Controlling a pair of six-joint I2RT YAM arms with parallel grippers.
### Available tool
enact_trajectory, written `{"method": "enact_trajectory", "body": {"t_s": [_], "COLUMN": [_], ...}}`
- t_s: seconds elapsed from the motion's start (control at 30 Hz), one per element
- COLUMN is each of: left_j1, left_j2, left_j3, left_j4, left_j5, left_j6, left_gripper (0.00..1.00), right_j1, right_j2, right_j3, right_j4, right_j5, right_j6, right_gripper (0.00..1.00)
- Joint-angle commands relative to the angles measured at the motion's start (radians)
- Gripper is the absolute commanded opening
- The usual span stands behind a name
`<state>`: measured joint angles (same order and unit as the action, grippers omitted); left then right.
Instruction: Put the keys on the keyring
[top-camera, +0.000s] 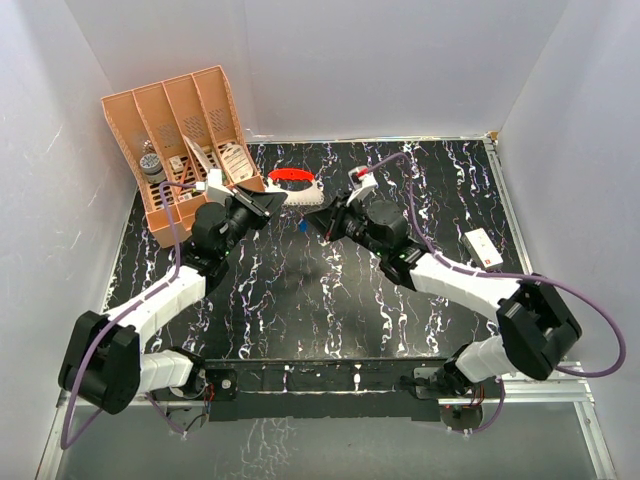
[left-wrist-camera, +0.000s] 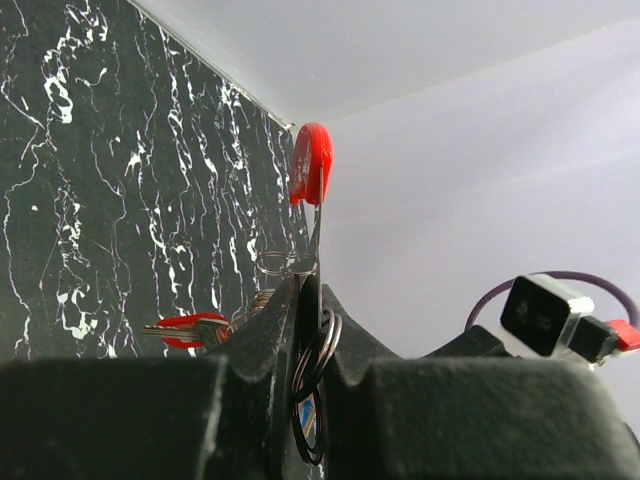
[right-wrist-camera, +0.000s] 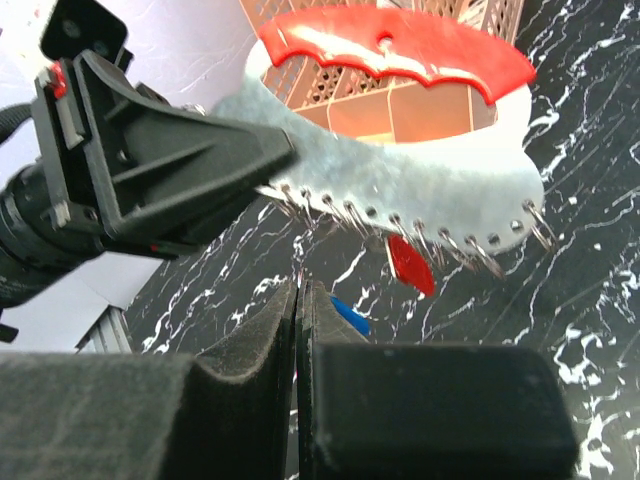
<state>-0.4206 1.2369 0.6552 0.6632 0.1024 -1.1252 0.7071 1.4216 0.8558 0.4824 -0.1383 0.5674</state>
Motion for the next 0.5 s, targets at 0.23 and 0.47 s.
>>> {"method": "enact_trajectory", "body": {"t_s": [0.23, 0.47], "left_j1": [-0.046, -0.114], "left_j2": [-0.12, -0.124], "left_j3": [0.023, 0.011], "left_j4": [-0.013, -0.018], "left_j5": [-0.108, -0.172], "left_j6": [0.04, 0.048], "left_gripper": [0.0, 0.0], "right_j1": [0.007, 0.018], "right_j2": [-0.175, -0.222], "right_j3": [-0.12, -0.148], "right_j4": [0.043, 0.046], "right_j5": [0.016, 0.002], "right_j6": [-0.019, -0.014], "right_gripper": [0.0, 0.0]}}
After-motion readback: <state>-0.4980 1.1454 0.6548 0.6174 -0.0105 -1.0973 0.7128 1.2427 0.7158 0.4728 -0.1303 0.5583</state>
